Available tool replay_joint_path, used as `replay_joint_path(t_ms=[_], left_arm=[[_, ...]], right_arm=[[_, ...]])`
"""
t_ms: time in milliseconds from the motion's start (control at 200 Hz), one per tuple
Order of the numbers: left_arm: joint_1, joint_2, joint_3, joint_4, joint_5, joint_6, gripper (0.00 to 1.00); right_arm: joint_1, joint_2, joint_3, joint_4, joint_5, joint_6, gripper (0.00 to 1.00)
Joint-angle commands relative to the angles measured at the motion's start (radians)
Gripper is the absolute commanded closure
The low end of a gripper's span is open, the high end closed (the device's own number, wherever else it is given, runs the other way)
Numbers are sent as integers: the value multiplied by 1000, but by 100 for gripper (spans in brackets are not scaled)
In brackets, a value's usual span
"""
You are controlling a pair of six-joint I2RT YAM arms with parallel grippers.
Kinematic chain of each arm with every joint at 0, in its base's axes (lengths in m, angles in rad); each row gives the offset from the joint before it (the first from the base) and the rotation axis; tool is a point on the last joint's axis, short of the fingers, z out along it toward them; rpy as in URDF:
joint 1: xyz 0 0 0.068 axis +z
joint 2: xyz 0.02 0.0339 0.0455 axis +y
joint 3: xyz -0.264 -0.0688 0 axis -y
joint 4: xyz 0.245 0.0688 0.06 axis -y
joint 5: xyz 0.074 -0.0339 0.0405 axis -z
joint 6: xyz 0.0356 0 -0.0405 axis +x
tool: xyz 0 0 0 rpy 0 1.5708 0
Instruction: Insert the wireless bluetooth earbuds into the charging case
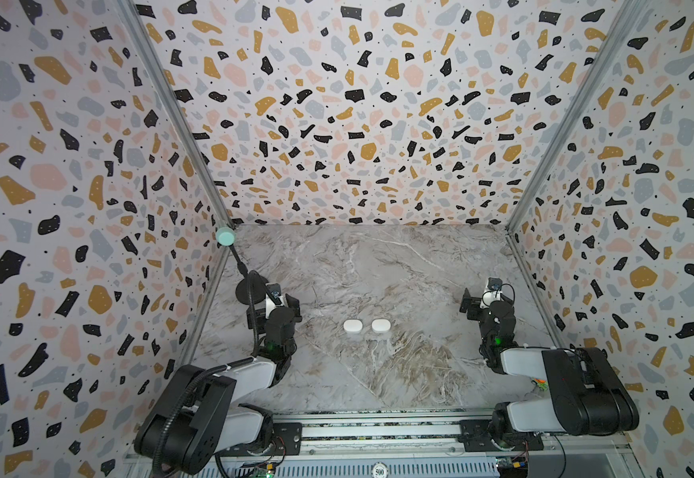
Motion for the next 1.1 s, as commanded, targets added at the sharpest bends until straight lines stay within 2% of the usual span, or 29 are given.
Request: replay_joint_path(t_ms=[0, 45, 100, 170, 260, 290, 1096], left_arm=[[29, 11, -22, 201, 62, 45, 0], [49, 17, -24, 204, 102, 36, 0], [73, 33, -28, 220, 138, 26, 0], [89, 66, -31, 255, 148, 14, 0], [147, 83, -40, 276, 221, -30, 0], [157, 104, -60, 323, 220, -38, 0], [160, 96, -68, 333, 220, -39, 0]], right_arm=[[-6, 52, -31, 178, -72, -37, 1], [-6, 73, -50, 240, -81, -43, 1], [-13, 59, -40, 194, -92, -35, 1], [-29, 63, -43, 207, -126, -30, 1], [-31, 61, -45, 206, -128, -29, 1], [-30, 61, -45, 205, -128, -29, 1], [-13, 61, -43, 206, -105, -39, 1]])
